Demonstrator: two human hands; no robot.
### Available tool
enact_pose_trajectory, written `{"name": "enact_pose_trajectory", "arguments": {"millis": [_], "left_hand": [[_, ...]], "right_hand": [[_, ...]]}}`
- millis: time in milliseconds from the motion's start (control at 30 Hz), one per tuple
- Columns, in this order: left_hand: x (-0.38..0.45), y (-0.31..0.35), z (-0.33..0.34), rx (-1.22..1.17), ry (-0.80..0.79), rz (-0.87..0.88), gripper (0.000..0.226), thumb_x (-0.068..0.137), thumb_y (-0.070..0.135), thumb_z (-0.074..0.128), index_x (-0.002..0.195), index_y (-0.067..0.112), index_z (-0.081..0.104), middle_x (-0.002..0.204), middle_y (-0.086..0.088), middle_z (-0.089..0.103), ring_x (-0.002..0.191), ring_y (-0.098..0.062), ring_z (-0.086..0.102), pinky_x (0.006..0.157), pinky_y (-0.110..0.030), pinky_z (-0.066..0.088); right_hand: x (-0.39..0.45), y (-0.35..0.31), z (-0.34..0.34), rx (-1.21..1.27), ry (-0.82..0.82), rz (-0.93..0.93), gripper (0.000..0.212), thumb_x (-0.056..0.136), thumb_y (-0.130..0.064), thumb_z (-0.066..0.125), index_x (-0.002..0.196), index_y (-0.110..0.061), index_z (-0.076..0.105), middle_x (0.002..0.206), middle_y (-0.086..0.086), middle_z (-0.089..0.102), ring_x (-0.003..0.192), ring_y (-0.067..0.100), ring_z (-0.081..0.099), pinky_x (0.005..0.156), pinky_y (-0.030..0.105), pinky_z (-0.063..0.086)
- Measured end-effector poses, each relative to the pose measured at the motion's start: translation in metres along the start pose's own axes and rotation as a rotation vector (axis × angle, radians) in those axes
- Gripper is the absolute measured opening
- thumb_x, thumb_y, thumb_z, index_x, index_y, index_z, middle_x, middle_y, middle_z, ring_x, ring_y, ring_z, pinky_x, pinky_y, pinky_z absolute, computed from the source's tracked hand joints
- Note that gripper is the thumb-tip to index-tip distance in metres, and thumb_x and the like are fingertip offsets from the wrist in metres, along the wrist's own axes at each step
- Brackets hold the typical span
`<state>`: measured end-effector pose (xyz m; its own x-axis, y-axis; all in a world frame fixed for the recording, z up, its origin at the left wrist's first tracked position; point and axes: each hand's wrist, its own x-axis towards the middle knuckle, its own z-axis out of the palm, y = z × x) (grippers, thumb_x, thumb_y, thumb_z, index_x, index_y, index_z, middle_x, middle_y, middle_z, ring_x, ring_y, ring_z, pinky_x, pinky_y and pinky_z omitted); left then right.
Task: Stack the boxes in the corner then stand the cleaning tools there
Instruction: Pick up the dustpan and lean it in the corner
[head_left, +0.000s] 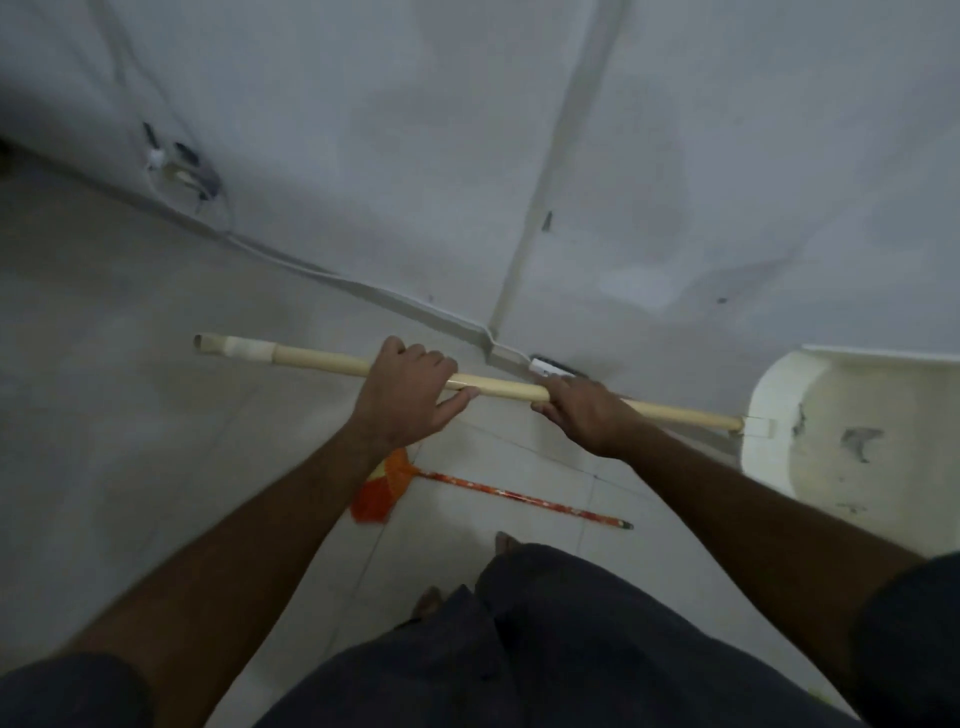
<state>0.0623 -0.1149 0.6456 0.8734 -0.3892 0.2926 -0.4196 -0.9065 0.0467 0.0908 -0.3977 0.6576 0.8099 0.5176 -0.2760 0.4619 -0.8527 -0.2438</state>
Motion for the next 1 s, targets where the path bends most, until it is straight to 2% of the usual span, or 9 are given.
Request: {"name": "enact_pose_trajectory", "arguments": {"millis": [133, 233, 400, 500, 567, 667, 767, 900, 1000], "left_hand": [[0.048, 0.037, -0.001, -0.025, 0.056, 0.173, 0.040, 0.098, 0.052, 0.047, 0.097, 0.019, 0.069, 0.086, -0.001, 0.069, 0.080, -0.025, 0.061, 0.079, -0.042, 0.039], [0.076, 0.065, 0.002, -0.132, 0.119, 0.308, 0.033, 0.097, 0.039, 0.053, 0.117, 0.016, 0.066, 0.109, -0.003, 0.069, 0.102, -0.027, 0.063, 0.097, -0.047, 0.041], [0.113, 0.124, -0.001, -0.170, 0.133, 0.522, 0.047, 0.098, 0.029, 0.053, 0.141, 0.012, 0.053, 0.151, -0.010, 0.048, 0.144, -0.031, 0.037, 0.118, -0.056, 0.023], [0.135, 0.163, -0.003, -0.230, 0.169, 0.616, 0.047, 0.099, 0.026, 0.052, 0.143, 0.010, 0.052, 0.155, -0.011, 0.043, 0.148, -0.031, 0.031, 0.118, -0.057, 0.024], [0.147, 0.195, -0.005, -0.320, 0.232, 0.672, 0.041, 0.097, 0.023, 0.055, 0.135, 0.009, 0.059, 0.145, -0.010, 0.054, 0.141, -0.031, 0.043, 0.114, -0.051, 0.033], [0.163, 0.242, -0.008, -0.511, 0.286, 0.617, 0.021, 0.090, 0.020, 0.067, 0.108, 0.009, 0.065, 0.111, -0.009, 0.064, 0.107, -0.031, 0.061, 0.091, -0.041, 0.045], [0.186, 0.299, -0.009, -0.699, 0.227, 0.492, 0.018, 0.092, 0.023, 0.069, 0.096, 0.008, 0.059, 0.096, -0.006, 0.057, 0.088, -0.025, 0.054, 0.077, -0.038, 0.044], [0.212, 0.381, -0.014, -1.057, 0.019, 0.223, 0.026, 0.096, 0.031, 0.064, 0.108, 0.011, 0.052, 0.106, -0.002, 0.050, 0.093, -0.019, 0.052, 0.081, -0.035, 0.049], [0.228, 0.447, -0.016, -1.209, -0.125, 0.144, 0.042, 0.096, 0.038, 0.063, 0.127, 0.014, 0.046, 0.122, 0.000, 0.052, 0.107, -0.016, 0.057, 0.091, -0.038, 0.054]], "right_hand": [[-0.044, 0.027, -0.007, 0.038, 0.117, 0.150, 0.023, 0.103, -0.036, 0.050, 0.107, -0.014, 0.052, 0.101, 0.010, 0.063, 0.086, 0.029, 0.057, 0.070, 0.036, 0.036], [-0.073, 0.051, -0.006, 0.107, 0.195, 0.245, 0.022, 0.103, -0.035, 0.051, 0.106, -0.013, 0.051, 0.095, 0.009, 0.061, 0.083, 0.029, 0.055, 0.069, 0.035, 0.030], [-0.124, 0.085, -0.008, 0.171, 0.306, 0.407, 0.018, 0.103, -0.030, 0.052, 0.095, -0.022, 0.039, 0.085, -0.002, 0.048, 0.073, 0.020, 0.044, 0.067, 0.034, 0.030], [-0.153, 0.108, -0.003, 0.196, 0.343, 0.536, 0.015, 0.104, -0.032, 0.049, 0.096, -0.024, 0.039, 0.086, -0.001, 0.049, 0.076, 0.024, 0.049, 0.068, 0.036, 0.033], [-0.176, 0.126, 0.001, 0.237, 0.397, 0.620, 0.011, 0.105, -0.031, 0.048, 0.099, -0.024, 0.042, 0.087, 0.000, 0.049, 0.078, 0.025, 0.049, 0.069, 0.036, 0.035], [-0.208, 0.151, 0.001, 0.319, 0.505, 0.744, 0.017, 0.105, -0.030, 0.046, 0.103, -0.013, 0.048, 0.089, 0.004, 0.053, 0.078, 0.025, 0.049, 0.068, 0.040, 0.040], [-0.242, 0.176, 0.002, 0.388, 0.585, 0.852, 0.020, 0.106, -0.034, 0.043, 0.105, -0.014, 0.048, 0.091, 0.006, 0.057, 0.077, 0.023, 0.051, 0.068, 0.042, 0.047], [-0.286, 0.208, 0.010, 0.421, 0.684, 0.894, 0.016, 0.106, -0.035, 0.043, 0.103, -0.019, 0.045, 0.091, 0.003, 0.054, 0.076, 0.019, 0.049, 0.068, 0.040, 0.048], [-0.318, 0.235, 0.012, 0.442, 0.737, 0.895, 0.011, 0.107, -0.034, 0.043, 0.103, -0.023, 0.044, 0.093, 0.000, 0.052, 0.075, 0.013, 0.046, 0.068, 0.035, 0.044]]}}
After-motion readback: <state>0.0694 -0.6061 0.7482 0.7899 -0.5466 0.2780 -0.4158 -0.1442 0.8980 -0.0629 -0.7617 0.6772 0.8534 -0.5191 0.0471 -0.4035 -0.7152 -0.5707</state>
